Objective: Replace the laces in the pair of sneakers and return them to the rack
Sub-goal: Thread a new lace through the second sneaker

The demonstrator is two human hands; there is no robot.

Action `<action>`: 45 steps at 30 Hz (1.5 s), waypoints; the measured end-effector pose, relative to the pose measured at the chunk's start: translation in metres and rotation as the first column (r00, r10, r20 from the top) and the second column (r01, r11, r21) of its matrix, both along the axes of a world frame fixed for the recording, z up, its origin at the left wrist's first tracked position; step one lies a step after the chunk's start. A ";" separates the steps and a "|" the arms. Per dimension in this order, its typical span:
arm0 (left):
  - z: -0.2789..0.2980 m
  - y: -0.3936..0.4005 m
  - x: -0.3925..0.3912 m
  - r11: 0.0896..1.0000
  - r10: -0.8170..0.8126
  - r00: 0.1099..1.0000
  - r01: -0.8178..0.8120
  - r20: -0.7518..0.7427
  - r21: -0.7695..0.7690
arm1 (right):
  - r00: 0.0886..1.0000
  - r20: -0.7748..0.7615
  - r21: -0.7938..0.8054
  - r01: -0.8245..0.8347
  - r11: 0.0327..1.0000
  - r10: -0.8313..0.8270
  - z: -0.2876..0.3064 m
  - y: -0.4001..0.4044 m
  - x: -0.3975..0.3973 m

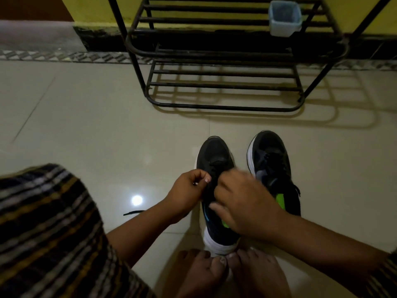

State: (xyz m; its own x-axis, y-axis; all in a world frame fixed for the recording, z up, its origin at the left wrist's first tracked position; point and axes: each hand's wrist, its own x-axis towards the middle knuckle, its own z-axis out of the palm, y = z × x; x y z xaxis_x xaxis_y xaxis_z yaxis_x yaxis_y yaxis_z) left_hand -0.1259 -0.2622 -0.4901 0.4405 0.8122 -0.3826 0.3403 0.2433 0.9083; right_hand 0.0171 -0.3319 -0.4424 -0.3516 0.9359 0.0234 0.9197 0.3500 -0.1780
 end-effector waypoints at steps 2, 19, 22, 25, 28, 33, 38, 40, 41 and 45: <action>0.003 -0.002 0.000 1.000 0.006 1.000 -0.006 -0.028 0.011 | 0.994 0.000 -0.166 -0.109 0.980 0.110 0.001 -0.014 -0.004; 0.052 -0.013 -0.010 0.854 0.520 0.766 -0.457 0.378 -0.249 | 0.998 0.059 -0.330 -0.006 0.944 0.027 -0.013 -0.045 -0.004; 0.047 -0.018 -0.016 0.851 0.522 0.776 -0.451 0.355 -0.268 | 0.998 0.058 -0.341 0.029 0.939 -0.010 -0.012 -0.045 -0.003; 0.029 -0.025 -0.023 0.947 0.320 0.947 -0.320 0.035 -0.006 | 0.996 0.087 -0.314 0.047 0.948 -0.020 -0.012 -0.044 -0.005; 0.010 -0.035 -0.032 0.965 0.016 0.930 0.082 -0.368 0.250 | 0.992 0.127 -0.286 0.041 0.957 -0.005 -0.013 -0.041 -0.006; -0.006 -0.041 -0.043 0.748 -0.412 0.559 0.658 -0.719 0.082 | 0.987 0.155 -0.281 0.010 0.960 0.036 -0.014 -0.039 -0.007; -0.008 -0.040 -0.044 0.650 -0.543 0.320 0.746 -0.776 -0.147 | 0.988 0.151 -0.302 0.006 0.953 0.042 -0.010 -0.039 -0.009; -0.008 -0.040 -0.042 0.666 -0.524 0.324 0.732 -0.788 -0.142 | 0.987 0.153 -0.314 0.011 0.949 0.039 -0.009 -0.039 -0.009; -0.010 -0.042 -0.043 0.676 -0.509 0.331 0.725 -0.794 -0.131 | 0.988 0.150 -0.318 0.013 0.948 0.037 -0.008 -0.039 -0.009; -0.015 -0.044 -0.047 0.733 -0.416 0.348 0.675 -0.840 -0.084 | 0.989 0.145 -0.325 0.024 0.945 0.025 -0.008 -0.038 -0.009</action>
